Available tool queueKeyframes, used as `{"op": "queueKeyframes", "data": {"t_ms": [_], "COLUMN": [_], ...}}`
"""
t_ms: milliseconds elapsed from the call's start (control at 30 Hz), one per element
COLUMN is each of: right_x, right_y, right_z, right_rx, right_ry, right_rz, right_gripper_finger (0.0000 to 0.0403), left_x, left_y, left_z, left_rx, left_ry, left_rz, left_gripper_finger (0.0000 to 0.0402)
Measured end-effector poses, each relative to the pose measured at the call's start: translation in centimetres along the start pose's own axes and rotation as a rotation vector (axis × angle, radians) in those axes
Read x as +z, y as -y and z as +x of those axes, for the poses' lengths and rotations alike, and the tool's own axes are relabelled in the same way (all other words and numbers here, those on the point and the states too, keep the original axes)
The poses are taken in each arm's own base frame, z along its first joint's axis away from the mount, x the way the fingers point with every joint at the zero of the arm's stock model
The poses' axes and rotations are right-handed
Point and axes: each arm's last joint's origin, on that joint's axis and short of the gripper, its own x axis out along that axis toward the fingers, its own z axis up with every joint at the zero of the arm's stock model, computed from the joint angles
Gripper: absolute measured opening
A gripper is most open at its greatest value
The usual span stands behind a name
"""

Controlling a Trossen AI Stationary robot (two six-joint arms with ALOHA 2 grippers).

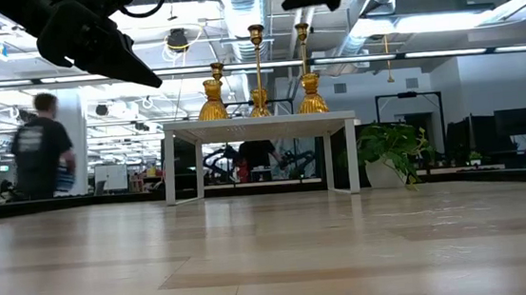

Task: Pick & Place candle stick holders
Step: Return to Home Position

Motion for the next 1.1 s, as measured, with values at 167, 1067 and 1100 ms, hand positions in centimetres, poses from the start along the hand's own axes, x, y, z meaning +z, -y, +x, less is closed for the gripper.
{"op": "queueKeyframes", "data": {"t_ms": [167,1067,1100], "right_x": [0.6,1.4,1.3], "right_y": [-1.3,-6.4,-6.6], "right_z": [-1.6,-6.9,-7.1], "right_rx": [0.043,0.058,0.051], "right_ry": [0.021,-0.007,-0.016], "right_rz": [-0.031,-0.045,-0.048], "right_gripper_finger": [0.0,0.0,0.0], "left_x": [0.0,0.0,0.0], "left_y": [0.0,0.0,0.0], "left_z": [0.0,0.0,0.0], "left_rx": [0.0,0.0,0.0], "left_ry": [0.0,0.001,0.0], "left_rz": [0.0,0.0,0.0], "left_gripper_finger": [0.0008,0.0008,0.0008]}}
